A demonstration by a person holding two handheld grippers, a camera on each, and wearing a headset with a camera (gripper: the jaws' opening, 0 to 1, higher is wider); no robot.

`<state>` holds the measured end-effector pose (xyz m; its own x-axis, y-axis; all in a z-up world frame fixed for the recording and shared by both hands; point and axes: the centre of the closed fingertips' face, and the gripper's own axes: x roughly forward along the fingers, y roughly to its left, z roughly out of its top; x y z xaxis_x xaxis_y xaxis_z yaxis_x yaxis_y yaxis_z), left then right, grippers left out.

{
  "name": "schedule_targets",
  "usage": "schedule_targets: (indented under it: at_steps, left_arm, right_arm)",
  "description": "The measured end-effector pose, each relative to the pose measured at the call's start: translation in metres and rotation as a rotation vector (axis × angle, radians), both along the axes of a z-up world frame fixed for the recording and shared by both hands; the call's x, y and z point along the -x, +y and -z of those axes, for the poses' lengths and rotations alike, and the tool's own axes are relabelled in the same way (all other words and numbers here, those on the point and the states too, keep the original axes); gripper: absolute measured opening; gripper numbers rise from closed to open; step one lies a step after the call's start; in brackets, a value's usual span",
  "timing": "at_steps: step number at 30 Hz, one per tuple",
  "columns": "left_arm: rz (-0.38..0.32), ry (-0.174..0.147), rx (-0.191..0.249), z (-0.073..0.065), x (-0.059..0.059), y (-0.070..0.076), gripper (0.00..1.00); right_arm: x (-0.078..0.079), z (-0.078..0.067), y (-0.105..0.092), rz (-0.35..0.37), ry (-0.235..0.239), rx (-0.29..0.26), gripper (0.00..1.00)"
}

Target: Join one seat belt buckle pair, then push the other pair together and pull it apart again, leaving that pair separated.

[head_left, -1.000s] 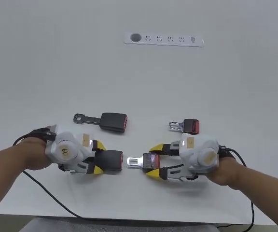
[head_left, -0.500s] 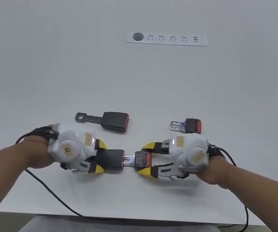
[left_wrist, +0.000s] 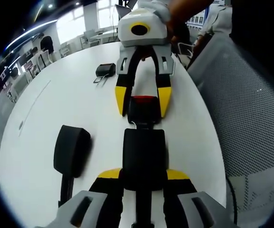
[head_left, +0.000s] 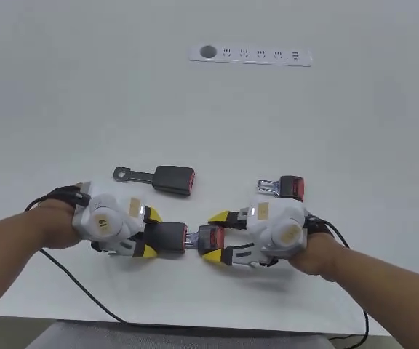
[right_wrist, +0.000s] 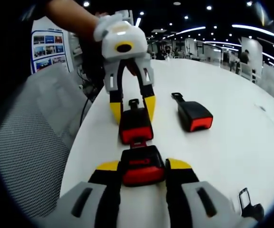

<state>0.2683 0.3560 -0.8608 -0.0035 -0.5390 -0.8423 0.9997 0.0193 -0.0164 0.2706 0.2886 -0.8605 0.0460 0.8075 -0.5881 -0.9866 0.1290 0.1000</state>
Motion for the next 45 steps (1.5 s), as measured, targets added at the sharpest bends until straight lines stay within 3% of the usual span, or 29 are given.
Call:
schedule_targets:
  at_steps: [19,20,21,32,38,45]
  left_arm:
    - [0.013,0.004,-0.006,0.001,0.001,0.000,0.33]
    - [0.017,0.003,-0.005,0.001,0.001,0.000,0.33]
    - [0.018,0.004,-0.006,0.002,0.002,0.000,0.33]
    - [0.018,0.003,-0.002,0.002,0.002,0.000,0.33]
    - [0.016,0.004,0.008,0.002,0.002,0.000,0.33]
    - [-0.008,0.006,0.053,0.001,0.002,0.003,0.33]
  right_arm:
    - [0.001,-0.001,0.014,0.004,-0.002,0.019,0.36]
    - [0.001,0.001,0.009,-0.014,-0.011,0.060,0.36]
    - [0.002,-0.004,0.013,-0.012,-0.010,0.027,0.36]
    - [0.005,-0.003,0.013,-0.017,-0.015,0.036,0.36]
    - [0.005,-0.002,0.013,-0.022,-0.015,0.040,0.36]
    - [0.005,-0.001,0.013,-0.024,-0.019,0.025,0.36]
